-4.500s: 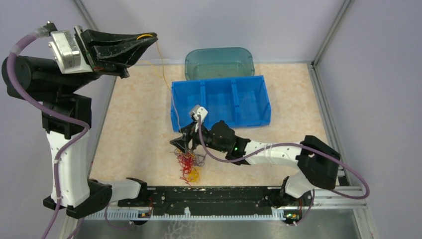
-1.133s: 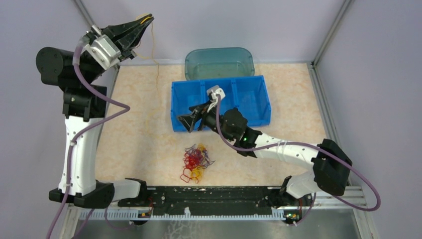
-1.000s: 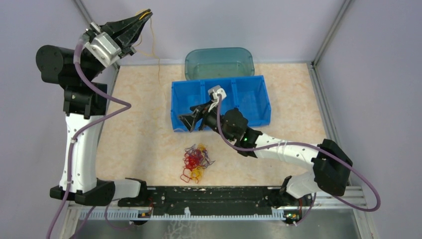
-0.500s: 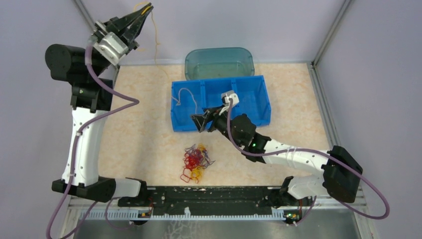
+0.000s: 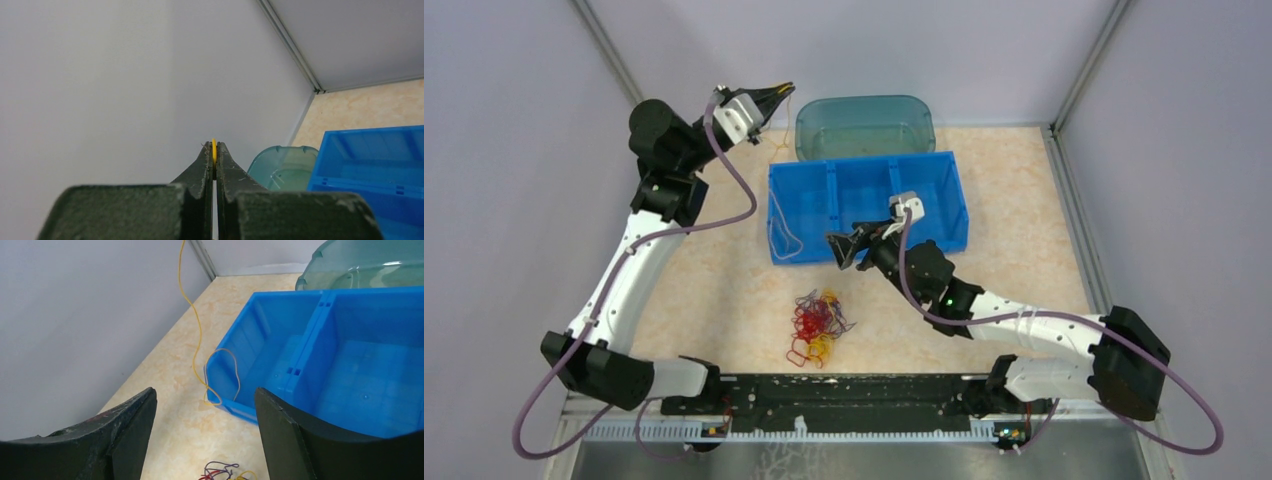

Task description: Untangle the cables

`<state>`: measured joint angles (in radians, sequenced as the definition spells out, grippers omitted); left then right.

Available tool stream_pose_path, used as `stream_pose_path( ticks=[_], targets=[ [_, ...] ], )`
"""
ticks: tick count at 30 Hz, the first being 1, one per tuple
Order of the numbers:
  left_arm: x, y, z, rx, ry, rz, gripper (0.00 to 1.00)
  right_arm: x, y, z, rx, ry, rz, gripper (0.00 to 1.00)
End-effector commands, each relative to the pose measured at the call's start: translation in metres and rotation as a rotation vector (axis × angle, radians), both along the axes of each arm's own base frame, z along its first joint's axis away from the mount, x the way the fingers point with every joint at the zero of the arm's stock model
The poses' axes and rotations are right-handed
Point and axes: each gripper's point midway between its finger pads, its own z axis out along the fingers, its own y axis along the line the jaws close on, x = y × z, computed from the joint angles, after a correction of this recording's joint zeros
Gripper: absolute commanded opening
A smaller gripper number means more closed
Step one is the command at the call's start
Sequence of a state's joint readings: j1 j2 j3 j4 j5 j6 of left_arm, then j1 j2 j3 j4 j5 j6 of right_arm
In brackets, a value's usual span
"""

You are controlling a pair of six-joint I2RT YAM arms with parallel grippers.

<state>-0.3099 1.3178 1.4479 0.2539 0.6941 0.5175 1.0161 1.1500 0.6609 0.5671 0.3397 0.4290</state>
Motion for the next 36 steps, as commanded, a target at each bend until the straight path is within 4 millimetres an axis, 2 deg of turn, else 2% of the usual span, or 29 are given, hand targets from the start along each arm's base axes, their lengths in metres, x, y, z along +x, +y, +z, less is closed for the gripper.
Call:
stream_pose_path(
  ticks=[1,12,14,17,24,27,33,36],
  targets=[
    [-0.007,-0.007,0.025,-0.044,-0.054,0.000,0.00,0.003,-0.014,0.019,0.047,-0.038,-0.041,0.72],
    [0.017,-0.021,0.077,-0.091,-0.179,0.026,0.00,0.006,-0.020,0.017,0.056,-0.034,-0.056,0.72],
    [0.023,-0.021,0.077,-0.093,-0.188,0.039,0.00,0.006,-0.021,0.018,0.056,-0.038,-0.061,0.72],
    [0.035,-0.022,0.062,-0.076,-0.176,0.063,0.00,0.007,-0.024,0.018,0.056,-0.038,-0.067,0.72],
    [0.051,-0.024,-0.001,-0.024,0.001,0.085,0.00,0.009,-0.033,0.013,0.057,-0.026,-0.086,0.72],
    [0.042,-0.019,-0.024,-0.001,0.070,0.089,0.00,0.010,-0.036,0.009,0.062,-0.015,-0.094,0.72],
    [0.027,-0.018,-0.087,0.048,0.311,0.073,0.00,0.011,-0.036,0.008,0.078,-0.008,-0.089,0.72],
    [0.026,-0.018,-0.108,0.036,0.410,0.070,0.00,0.010,-0.035,0.005,0.078,0.001,-0.083,0.72]
  ],
)
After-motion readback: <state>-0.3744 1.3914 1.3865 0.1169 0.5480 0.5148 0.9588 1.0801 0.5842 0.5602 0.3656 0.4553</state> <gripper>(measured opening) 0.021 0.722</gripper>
